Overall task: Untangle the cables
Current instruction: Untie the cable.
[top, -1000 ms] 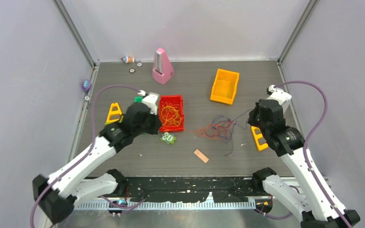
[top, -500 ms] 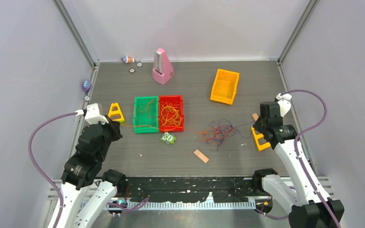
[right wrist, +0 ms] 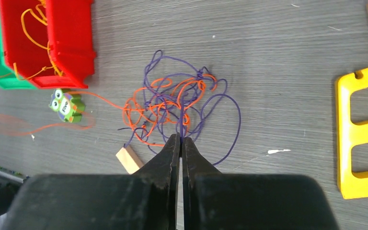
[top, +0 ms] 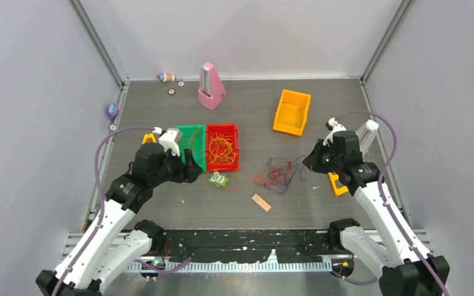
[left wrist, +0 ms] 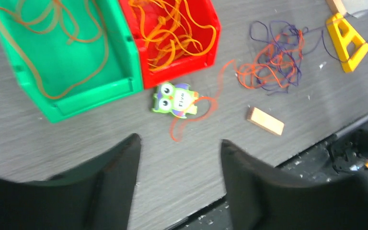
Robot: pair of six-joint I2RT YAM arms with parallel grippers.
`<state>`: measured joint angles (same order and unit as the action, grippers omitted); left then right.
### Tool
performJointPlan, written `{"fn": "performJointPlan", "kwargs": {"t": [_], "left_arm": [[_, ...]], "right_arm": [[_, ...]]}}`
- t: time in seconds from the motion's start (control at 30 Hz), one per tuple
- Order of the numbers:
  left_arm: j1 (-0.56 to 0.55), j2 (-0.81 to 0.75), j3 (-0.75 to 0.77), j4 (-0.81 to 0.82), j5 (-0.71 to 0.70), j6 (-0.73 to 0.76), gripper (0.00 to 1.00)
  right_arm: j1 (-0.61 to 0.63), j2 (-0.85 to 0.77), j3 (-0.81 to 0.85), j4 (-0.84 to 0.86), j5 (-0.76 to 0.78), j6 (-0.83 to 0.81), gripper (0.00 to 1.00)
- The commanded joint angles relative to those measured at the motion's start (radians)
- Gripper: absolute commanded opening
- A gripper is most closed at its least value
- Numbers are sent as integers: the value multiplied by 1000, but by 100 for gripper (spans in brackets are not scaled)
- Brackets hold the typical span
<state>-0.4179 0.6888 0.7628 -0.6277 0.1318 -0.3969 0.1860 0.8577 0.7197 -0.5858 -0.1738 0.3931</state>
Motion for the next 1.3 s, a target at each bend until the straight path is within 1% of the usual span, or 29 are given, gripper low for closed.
{"fn": "performJointPlan", "kwargs": {"t": [0.0,0.07,0.13,0.3,0.4,0.57,0.73,0.9,0.97,1.03,1.07,1.17,1.2,1.23,1.27], "left_arm": [[-109,40,54,94,16,34,70],[-159,74,55,149,-6,38,74],[-202,154,64,210,-4,29,75],[-328,392,139,337,-15,48,81],[-395,550,211,369,-24,71,84],[-486,798,345,377,-55,89,87],[-532,1023,452,391,-79,60,89],[-551,1202,591,287,-139,20,88],[-560,1250,635,238,-174,0,86],[-575,1280,648,230,-206,-11,86],[-583,1292,651,232,-213,-18,84],[-600,1325,651,258,-221,-36,71],[-603,1329,637,280,-221,-40,63],[-604,1329,616,308,-224,-50,51],[-603,1320,585,341,-233,-60,37]], "right_arm": [[31,9,126,-4,-44,-56,6],[48,19,168,-26,-34,-70,6],[67,34,210,-50,-18,-82,5],[106,61,286,-100,6,-94,6],[113,67,303,-112,10,-94,6],[120,67,304,-116,11,-88,6],[123,61,298,-107,13,-77,6],[123,50,310,-106,19,-70,6],[123,45,311,-105,23,-65,6],[122,43,311,-105,26,-62,6],[122,41,310,-105,26,-59,6],[122,35,308,-104,30,-51,6],[122,33,307,-104,31,-48,6],[122,28,307,-103,37,-47,6],[122,26,307,-103,47,-44,6]]}}
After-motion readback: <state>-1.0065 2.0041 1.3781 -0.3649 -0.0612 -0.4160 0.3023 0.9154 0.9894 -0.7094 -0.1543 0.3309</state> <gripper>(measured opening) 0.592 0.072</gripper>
